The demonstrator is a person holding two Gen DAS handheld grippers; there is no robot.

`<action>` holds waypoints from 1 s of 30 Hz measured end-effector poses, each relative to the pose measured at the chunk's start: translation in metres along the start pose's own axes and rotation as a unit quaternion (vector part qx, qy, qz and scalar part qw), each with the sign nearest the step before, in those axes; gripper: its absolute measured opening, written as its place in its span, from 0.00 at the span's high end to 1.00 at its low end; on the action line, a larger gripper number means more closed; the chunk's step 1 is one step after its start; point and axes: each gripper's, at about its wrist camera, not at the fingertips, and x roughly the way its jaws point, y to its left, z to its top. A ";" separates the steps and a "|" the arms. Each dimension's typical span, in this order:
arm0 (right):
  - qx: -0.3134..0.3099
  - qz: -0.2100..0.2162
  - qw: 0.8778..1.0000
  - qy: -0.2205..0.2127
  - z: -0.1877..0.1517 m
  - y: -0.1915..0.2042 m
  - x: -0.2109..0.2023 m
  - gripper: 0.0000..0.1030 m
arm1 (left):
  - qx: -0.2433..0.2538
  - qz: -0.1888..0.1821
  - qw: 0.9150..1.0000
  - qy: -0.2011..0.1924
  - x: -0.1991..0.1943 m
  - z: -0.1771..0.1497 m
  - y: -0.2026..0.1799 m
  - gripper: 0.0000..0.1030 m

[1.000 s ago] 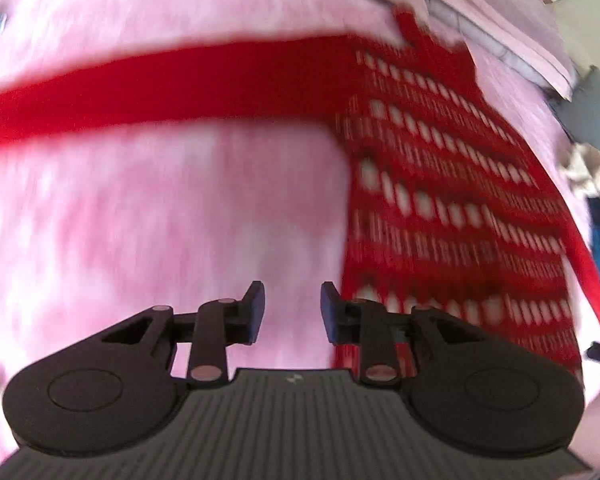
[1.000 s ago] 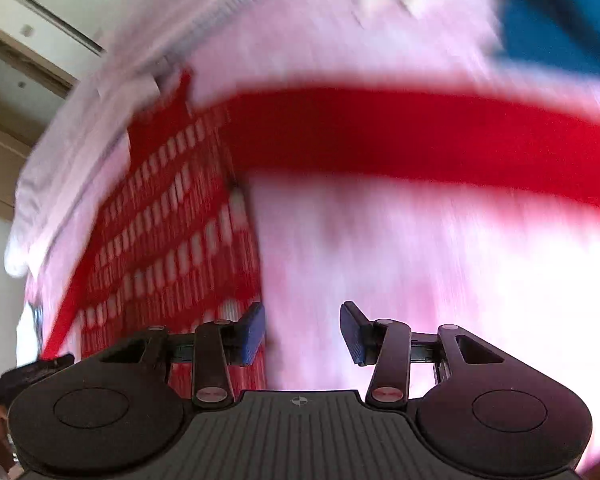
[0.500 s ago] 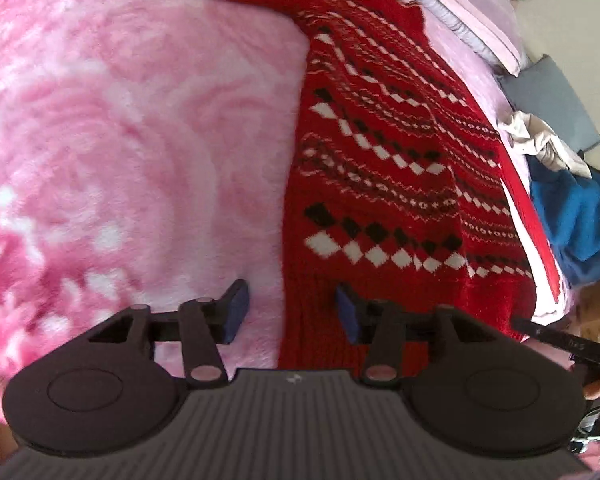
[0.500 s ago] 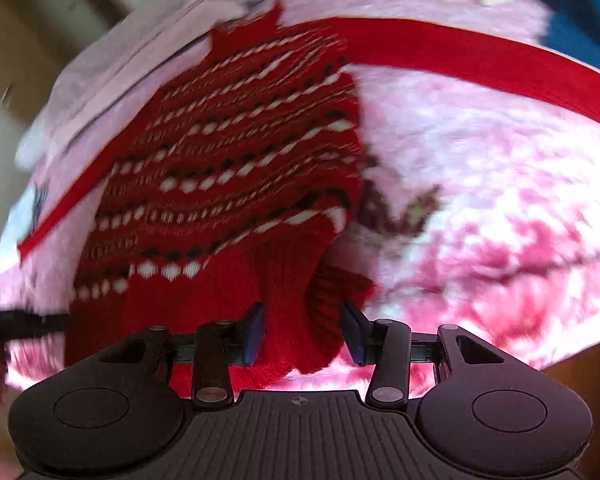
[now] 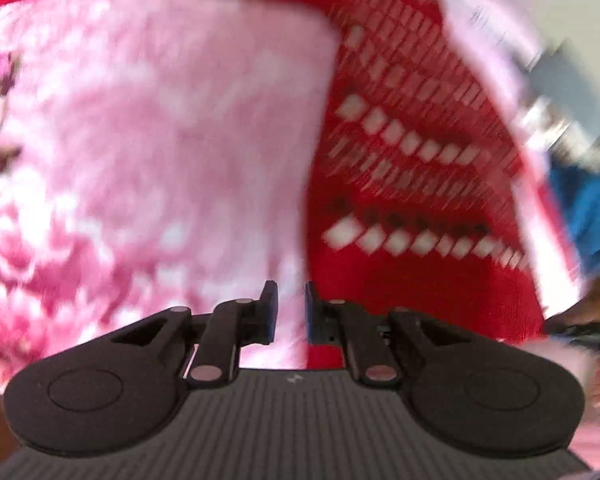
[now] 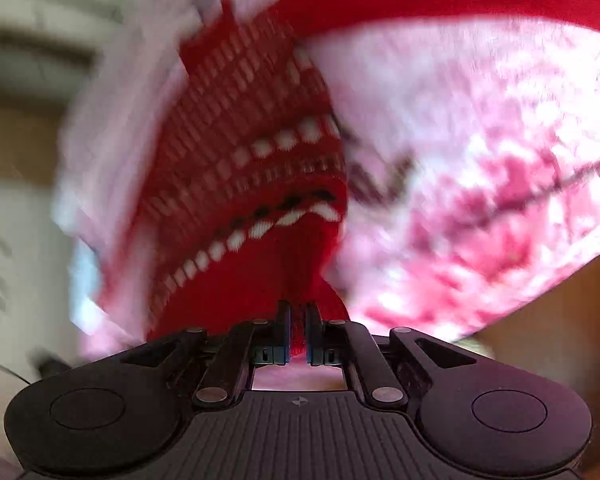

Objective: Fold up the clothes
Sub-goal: 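Lift the sweater hem with both grippers and shake it out above the bed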

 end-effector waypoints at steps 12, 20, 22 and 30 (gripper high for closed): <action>-0.444 -0.259 0.853 -0.091 -0.090 0.068 0.043 0.49 | 0.382 0.102 0.917 -0.053 -0.007 -0.055 -0.109 0.64; -0.579 -0.288 0.759 -0.079 -0.119 0.066 0.077 0.49 | 0.571 0.125 0.809 -0.054 0.030 -0.109 -0.131 0.64; -0.589 -0.290 0.750 -0.077 -0.121 0.066 0.082 0.49 | 0.586 0.136 0.797 -0.055 0.037 -0.112 -0.134 0.64; -0.608 -0.296 0.730 -0.099 -0.121 0.068 0.087 0.66 | 0.592 0.134 0.793 -0.049 0.037 -0.109 -0.132 0.88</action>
